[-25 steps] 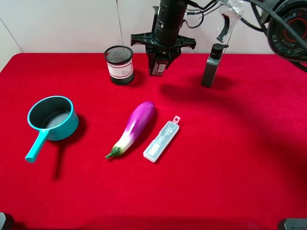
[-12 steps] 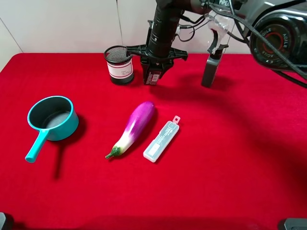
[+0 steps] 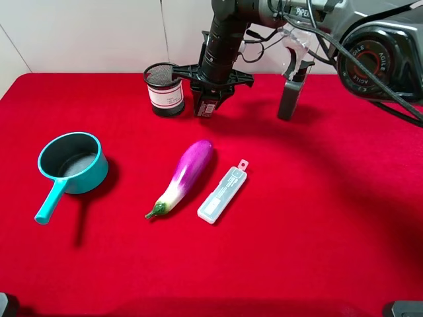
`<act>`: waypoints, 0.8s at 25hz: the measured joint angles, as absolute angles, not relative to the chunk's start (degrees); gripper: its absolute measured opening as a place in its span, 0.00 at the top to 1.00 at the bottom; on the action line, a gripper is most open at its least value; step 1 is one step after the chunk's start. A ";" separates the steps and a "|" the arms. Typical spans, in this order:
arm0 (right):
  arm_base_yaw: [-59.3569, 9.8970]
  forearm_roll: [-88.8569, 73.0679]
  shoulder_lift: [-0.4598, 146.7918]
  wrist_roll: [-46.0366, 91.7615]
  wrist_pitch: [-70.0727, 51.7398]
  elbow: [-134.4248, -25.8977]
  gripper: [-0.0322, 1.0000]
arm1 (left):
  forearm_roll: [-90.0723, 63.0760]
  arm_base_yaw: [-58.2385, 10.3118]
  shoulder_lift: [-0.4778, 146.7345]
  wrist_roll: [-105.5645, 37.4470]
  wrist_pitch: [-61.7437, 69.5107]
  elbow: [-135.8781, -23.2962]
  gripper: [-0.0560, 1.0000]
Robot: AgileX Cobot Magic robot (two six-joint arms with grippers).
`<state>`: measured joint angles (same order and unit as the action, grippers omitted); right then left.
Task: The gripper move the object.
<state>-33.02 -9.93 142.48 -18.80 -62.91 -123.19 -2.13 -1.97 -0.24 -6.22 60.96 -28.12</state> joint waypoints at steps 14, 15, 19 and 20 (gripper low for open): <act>-33.02 -10.88 142.54 -18.85 -62.05 -123.19 0.56 | -2.13 -1.97 -0.24 -6.22 60.96 -28.12 0.02; -33.02 -11.06 142.54 -18.85 -62.00 -123.19 0.53 | -2.13 -1.97 -0.24 -6.22 60.96 -28.12 0.02; -33.02 -11.96 142.54 -18.85 -61.61 -123.19 0.42 | -2.13 -1.97 -0.24 -6.22 60.96 -28.12 0.02; -33.02 -12.12 142.54 -18.85 -61.61 -123.19 0.40 | -2.13 -1.97 -0.24 -6.22 60.96 -28.12 0.02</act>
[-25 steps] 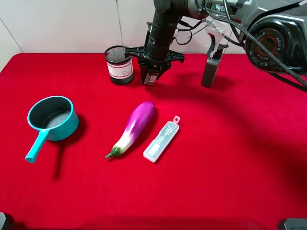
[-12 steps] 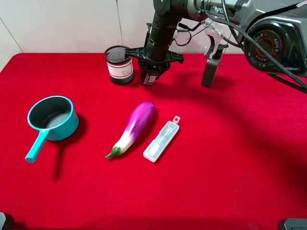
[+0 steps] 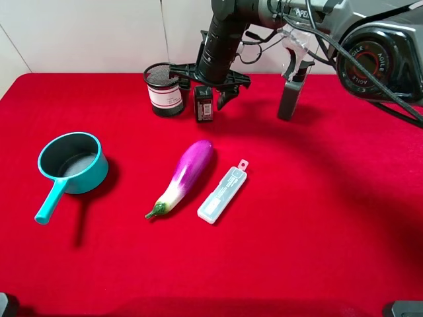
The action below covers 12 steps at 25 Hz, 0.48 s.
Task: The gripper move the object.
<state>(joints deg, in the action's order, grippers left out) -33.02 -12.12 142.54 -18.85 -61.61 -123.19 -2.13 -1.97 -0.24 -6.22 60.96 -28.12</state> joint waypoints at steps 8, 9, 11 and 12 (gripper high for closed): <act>-33.02 -12.59 142.54 -18.85 -61.48 -123.19 0.37 | -2.13 -1.97 -0.24 -6.22 60.96 -28.12 0.02; -33.02 -12.64 142.54 -18.85 -61.48 -123.19 0.37 | -2.13 -1.97 -0.24 -6.22 60.96 -28.12 0.02; -33.02 -12.64 142.54 -18.85 -61.53 -123.19 0.37 | -2.13 -1.97 -0.24 -6.22 60.96 -28.12 0.02; -33.02 -12.52 142.54 -18.85 -61.67 -123.35 0.37 | -2.13 -1.97 -0.24 -6.22 60.96 -28.12 0.02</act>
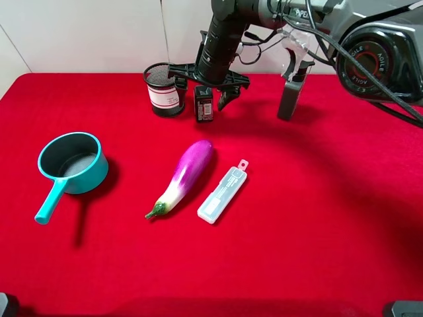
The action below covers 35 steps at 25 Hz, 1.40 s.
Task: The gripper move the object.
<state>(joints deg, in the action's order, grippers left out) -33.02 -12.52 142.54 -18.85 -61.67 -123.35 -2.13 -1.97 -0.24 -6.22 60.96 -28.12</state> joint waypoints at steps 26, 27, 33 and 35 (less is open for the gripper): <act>-33.02 -6.99 135.61 -13.27 -69.79 -133.36 0.30 | -2.13 -1.97 -0.24 -6.22 60.96 -28.12 0.02; -33.02 -6.80 135.02 -12.74 -69.79 -133.36 0.30 | -2.13 -1.97 -0.24 -6.22 60.96 -28.12 0.02; -33.02 -6.62 132.37 -10.68 -69.84 -133.36 0.30 | -2.13 -1.97 -0.24 -6.22 60.96 -28.12 0.02; -33.02 -6.56 131.41 -9.53 -69.90 -133.36 0.30 | -2.13 -1.97 -0.24 -6.22 60.96 -28.12 0.02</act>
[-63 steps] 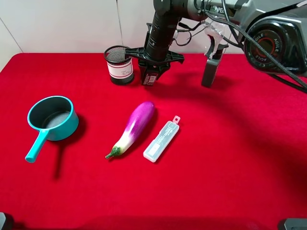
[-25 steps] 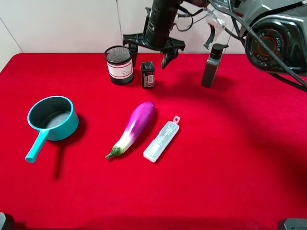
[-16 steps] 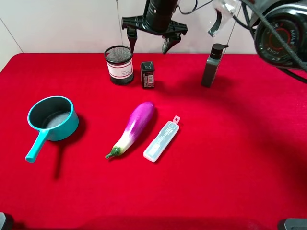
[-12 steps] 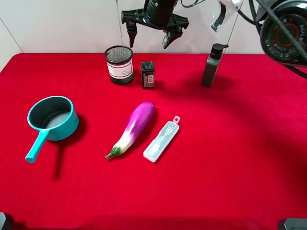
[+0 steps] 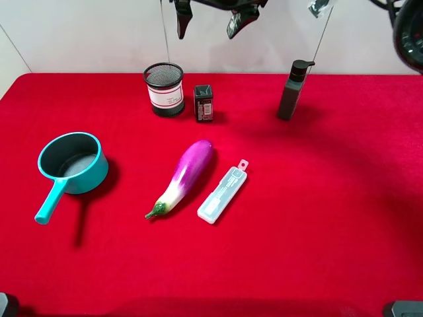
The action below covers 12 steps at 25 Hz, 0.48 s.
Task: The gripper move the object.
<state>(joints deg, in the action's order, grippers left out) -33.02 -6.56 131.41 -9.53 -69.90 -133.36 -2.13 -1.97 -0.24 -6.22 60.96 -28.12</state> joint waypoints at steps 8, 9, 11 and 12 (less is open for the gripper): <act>-33.02 -6.28 122.95 -5.06 -69.89 -130.63 0.30 | -2.13 -1.97 -0.24 -6.22 60.96 -28.12 0.02; -33.02 -5.98 121.52 -4.48 -69.89 -129.29 0.30 | -2.13 -1.97 -0.24 -6.22 60.96 -28.12 0.02; -33.02 -5.10 118.78 -3.53 -69.89 -125.52 0.30 | -2.13 -1.97 -0.24 -6.22 60.96 -28.12 0.02; -33.02 -4.57 117.05 -3.21 -69.89 -123.18 0.30 | -2.13 -1.97 -0.24 -6.22 60.96 -28.12 0.02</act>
<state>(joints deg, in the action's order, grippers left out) -33.02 -4.57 117.05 -3.21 -69.89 -123.18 -2.13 -1.97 -0.24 -6.22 60.96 -28.12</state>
